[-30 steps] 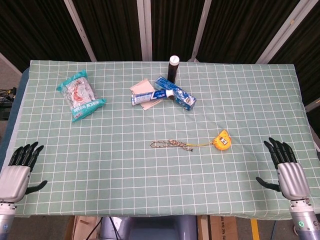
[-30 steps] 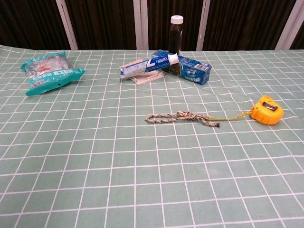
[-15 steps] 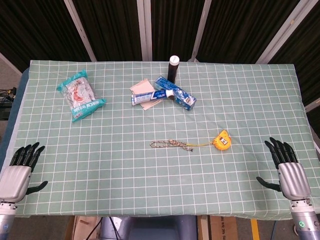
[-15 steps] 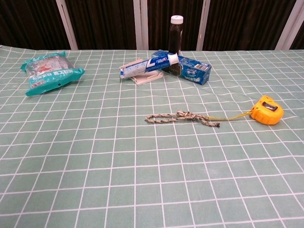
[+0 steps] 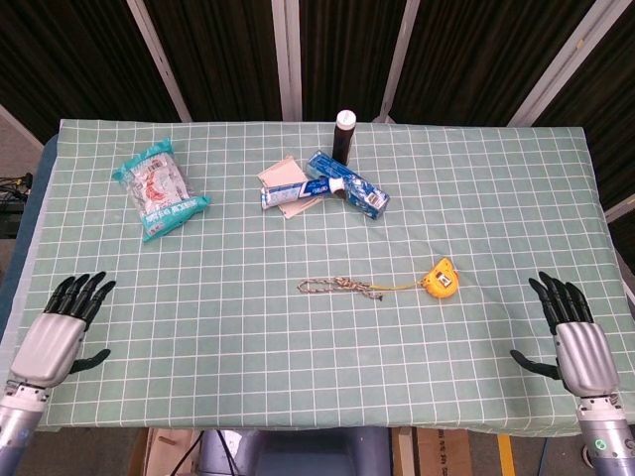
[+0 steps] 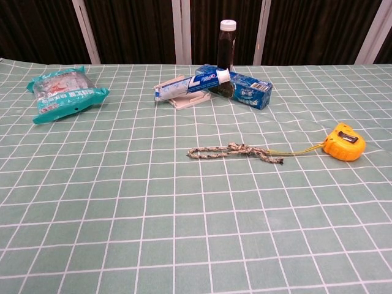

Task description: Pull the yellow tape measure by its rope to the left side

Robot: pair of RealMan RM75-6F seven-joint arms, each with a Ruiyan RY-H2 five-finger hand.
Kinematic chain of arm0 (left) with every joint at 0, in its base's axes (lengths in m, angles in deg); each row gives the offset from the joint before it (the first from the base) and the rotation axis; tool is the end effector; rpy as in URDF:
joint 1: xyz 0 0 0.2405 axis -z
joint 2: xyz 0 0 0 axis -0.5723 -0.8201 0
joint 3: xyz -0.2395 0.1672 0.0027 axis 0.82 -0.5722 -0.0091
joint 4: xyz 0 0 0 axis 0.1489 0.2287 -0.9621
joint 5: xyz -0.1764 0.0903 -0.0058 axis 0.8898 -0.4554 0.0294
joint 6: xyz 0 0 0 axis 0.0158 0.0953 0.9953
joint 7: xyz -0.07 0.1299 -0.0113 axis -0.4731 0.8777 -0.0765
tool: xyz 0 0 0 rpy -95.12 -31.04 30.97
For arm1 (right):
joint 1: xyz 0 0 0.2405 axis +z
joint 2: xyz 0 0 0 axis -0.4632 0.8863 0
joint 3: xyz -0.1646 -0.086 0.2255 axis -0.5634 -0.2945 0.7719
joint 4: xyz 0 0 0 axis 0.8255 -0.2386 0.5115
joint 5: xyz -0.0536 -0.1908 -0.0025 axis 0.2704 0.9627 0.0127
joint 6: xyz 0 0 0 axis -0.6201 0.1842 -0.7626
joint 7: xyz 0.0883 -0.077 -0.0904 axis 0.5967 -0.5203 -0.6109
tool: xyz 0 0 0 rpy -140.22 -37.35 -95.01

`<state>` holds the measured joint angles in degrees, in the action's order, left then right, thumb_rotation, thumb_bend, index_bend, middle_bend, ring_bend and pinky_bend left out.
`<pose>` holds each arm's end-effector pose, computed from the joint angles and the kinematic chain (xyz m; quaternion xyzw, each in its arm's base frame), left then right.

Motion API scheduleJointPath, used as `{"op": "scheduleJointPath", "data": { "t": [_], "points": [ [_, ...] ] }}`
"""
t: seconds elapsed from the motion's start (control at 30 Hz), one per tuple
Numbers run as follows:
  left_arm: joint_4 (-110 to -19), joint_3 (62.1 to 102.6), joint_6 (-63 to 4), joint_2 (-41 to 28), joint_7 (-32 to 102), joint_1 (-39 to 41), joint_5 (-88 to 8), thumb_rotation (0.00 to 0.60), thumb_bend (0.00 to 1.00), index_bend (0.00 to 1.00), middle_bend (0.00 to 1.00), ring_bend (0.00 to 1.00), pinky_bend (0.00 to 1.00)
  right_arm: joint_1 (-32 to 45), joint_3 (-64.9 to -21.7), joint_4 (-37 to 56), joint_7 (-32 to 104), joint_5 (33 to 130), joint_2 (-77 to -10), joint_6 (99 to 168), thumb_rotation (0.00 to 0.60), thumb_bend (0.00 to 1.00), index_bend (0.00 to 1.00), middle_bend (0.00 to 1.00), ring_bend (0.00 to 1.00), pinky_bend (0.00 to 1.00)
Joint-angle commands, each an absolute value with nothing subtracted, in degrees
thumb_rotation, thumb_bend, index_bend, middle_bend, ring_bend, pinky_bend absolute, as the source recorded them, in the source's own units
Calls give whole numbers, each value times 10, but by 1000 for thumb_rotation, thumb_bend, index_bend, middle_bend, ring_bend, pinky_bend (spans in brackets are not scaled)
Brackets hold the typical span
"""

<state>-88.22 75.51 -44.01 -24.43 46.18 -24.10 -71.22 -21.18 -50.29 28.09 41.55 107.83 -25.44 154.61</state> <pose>-0.2966 0.2096 0.1496 -0.6969 -0.3217 -0.3640 0.5276 -0.3234 -0.1966 0.1778 0.5855 -0.4106 0.4485 0.5361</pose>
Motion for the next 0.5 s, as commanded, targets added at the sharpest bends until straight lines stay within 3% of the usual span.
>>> {"op": "scheduleJointPath", "data": {
  "t": [0.03,0.23,0.5],
  "points": [
    [-913,799,-328,-270,501,-150,-687,600,90,37,0,0,34,-210,-502,284,417,1076,-256,1543,600,116,0,0,0,0],
    [-929,844,-252,-241,566,-72,-635,600,175,221,0,0,63,-207,-499,286,422,1072,-258,1539,600,115,0,0,0,0],
    [-935,882,-177,-170,654,19,-533,600,192,319,0,0,63,-203,-497,289,437,1062,-258,1525,600,115,0,0,0,0]
  ]
}}
